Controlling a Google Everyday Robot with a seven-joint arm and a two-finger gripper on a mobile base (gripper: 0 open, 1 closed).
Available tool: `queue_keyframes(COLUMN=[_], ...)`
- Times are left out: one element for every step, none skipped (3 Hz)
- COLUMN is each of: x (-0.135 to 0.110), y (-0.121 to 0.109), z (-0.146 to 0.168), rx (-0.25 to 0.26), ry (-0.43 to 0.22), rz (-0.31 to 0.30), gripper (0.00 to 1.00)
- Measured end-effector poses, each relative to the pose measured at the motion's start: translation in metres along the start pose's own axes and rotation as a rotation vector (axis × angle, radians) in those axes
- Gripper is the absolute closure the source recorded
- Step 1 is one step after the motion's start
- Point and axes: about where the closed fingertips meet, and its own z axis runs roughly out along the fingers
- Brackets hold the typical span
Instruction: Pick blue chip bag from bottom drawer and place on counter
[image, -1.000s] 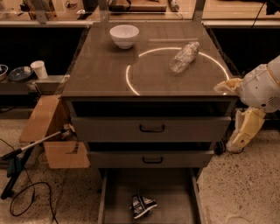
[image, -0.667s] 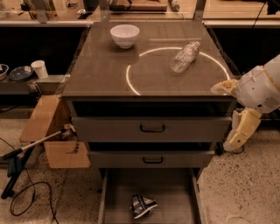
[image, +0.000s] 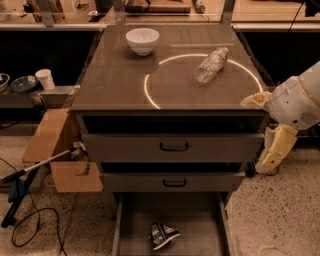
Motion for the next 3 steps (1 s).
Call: queue_keyframes(x=[0.026,0.059,0.087], y=[-0.002,-0.003,0.005], z=[0.006,0.014,0.021], rx=[0.026,0.054,0.059], ry=[0.043,0.1,0.134], rz=[0.04,0.096,0.159], gripper=[0.0,0.0,0.0])
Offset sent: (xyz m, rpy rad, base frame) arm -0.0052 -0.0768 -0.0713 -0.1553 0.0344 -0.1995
